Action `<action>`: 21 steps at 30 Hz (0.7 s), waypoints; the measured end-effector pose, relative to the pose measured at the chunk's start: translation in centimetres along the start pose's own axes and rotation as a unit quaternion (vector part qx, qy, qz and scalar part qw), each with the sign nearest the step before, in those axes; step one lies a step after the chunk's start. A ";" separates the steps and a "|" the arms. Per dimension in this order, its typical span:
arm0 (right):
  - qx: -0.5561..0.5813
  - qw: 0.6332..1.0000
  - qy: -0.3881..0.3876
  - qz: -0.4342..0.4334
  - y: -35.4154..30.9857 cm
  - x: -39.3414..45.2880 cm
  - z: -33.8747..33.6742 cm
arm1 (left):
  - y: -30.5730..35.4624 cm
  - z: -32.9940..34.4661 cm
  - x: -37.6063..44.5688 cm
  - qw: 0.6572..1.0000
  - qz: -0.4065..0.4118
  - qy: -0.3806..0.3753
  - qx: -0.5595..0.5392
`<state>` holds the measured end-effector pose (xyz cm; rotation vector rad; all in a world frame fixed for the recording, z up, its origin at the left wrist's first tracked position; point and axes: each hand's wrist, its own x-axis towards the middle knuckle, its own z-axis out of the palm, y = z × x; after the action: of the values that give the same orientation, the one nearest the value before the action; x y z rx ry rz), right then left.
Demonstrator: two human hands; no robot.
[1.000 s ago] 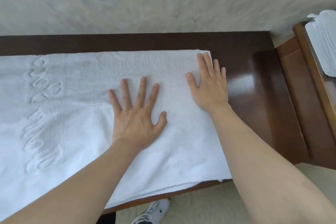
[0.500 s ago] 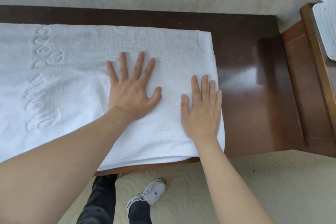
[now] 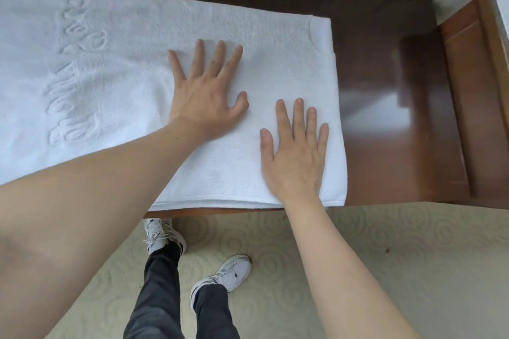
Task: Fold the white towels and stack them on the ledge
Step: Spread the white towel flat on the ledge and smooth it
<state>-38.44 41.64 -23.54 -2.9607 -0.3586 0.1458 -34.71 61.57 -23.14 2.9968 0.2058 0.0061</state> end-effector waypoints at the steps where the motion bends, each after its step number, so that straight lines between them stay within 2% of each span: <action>1: -0.004 1.000 -0.009 0.003 0.6 -0.8 0.1 | 0.2 0.0 -0.3 1.000 -0.001 -0.008 -0.007; 3: -0.013 0.999 -0.050 0.014 1.5 -1.8 0.5 | 0.9 0.4 -1.5 0.999 0.020 -0.032 -0.010; 6: -0.002 0.996 -0.070 0.048 1.7 -1.1 1.1 | 0.7 0.5 -2.3 0.996 0.058 -0.054 -0.038; 8: 0.029 0.998 -0.049 -0.018 -5.1 0.4 0.1 | -6.8 -3.8 -4.7 1.000 0.002 0.003 -0.006; 14: -0.026 0.998 -0.038 0.030 1.4 -0.8 -0.5 | -9.2 -1.3 -9.8 0.998 -0.049 -0.031 -0.022; 21: -0.022 0.999 -0.039 0.027 0.6 -0.8 -1.0 | -14.6 -2.5 -10.7 0.995 -0.096 -0.027 -0.006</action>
<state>-38.95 40.78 -22.57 -3.0155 -0.2963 0.2627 -47.31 74.77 -22.62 2.9472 0.4834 -0.0932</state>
